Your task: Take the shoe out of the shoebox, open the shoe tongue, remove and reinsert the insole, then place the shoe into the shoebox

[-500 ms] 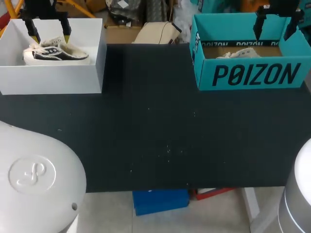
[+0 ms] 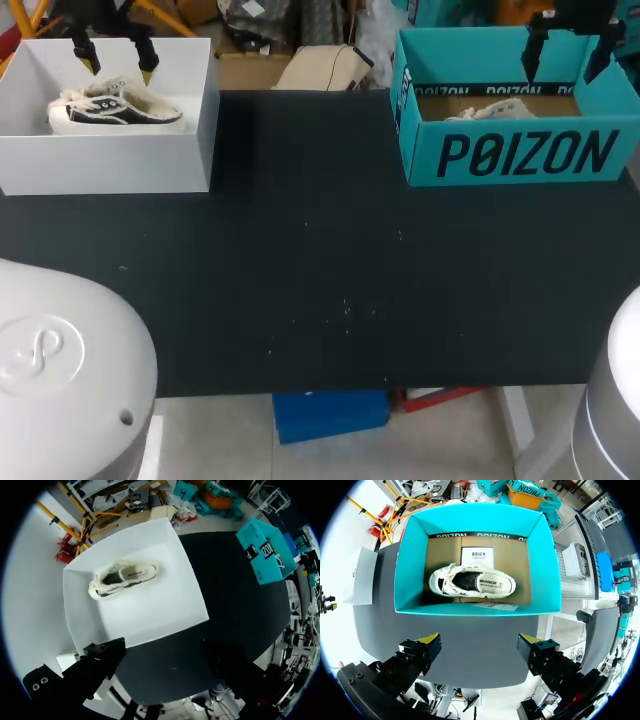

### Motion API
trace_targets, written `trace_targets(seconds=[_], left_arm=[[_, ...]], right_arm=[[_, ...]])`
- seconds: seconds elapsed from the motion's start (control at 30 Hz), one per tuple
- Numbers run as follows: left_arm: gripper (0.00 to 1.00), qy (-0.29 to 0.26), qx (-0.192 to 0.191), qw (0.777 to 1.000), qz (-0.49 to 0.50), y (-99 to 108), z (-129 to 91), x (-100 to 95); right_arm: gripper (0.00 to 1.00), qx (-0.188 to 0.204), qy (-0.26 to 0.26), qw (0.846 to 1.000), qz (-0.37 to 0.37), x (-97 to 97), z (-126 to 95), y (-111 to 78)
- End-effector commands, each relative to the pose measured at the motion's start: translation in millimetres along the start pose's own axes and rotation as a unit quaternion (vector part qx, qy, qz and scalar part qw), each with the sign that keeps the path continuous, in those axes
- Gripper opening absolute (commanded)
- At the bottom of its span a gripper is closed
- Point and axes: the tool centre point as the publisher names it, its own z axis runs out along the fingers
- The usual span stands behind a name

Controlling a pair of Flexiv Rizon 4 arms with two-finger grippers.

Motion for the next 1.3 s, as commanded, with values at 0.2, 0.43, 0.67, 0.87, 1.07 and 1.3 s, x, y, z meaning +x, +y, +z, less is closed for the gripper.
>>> trace_targets(seconds=[0.2, 0.43, 0.67, 0.87, 1.07, 1.3], left_arm=[[1.00, 0.023, 0.077, 0.898, 0.432, 6, -5, 2.0], [1.00, 0.023, 0.077, 0.898, 0.432, 6, -5, 2.0], [1.00, 0.004, 0.020, 0.850, 0.526, -2, -2, -24.6], [1.00, 0.010, -0.017, 0.812, 0.584, -6, 11, -53.7], [1.00, 0.002, -0.029, 0.801, 0.599, -8, 32, -76.7], [0.88, -0.001, -0.034, 0.813, 0.582, -21, 58, -102.8]], right_arm=[[1.00, 0.000, 0.000, 1.000, 0.000, 0.2, 0, 0.0], [1.00, 0.000, 0.000, 1.000, 0.000, 0.2, 0, 0.0], [1.00, 0.000, 0.000, 1.000, 0.000, 0.2, 0, 0.0], [1.00, 0.000, 0.000, 1.000, 0.000, 0.2, 0, 0.0], [1.00, 0.000, 0.000, 1.000, 0.000, 0.2, 0, 0.0], [1.00, 0.000, 0.000, 1.000, 0.000, 0.2, 0, 0.0]])
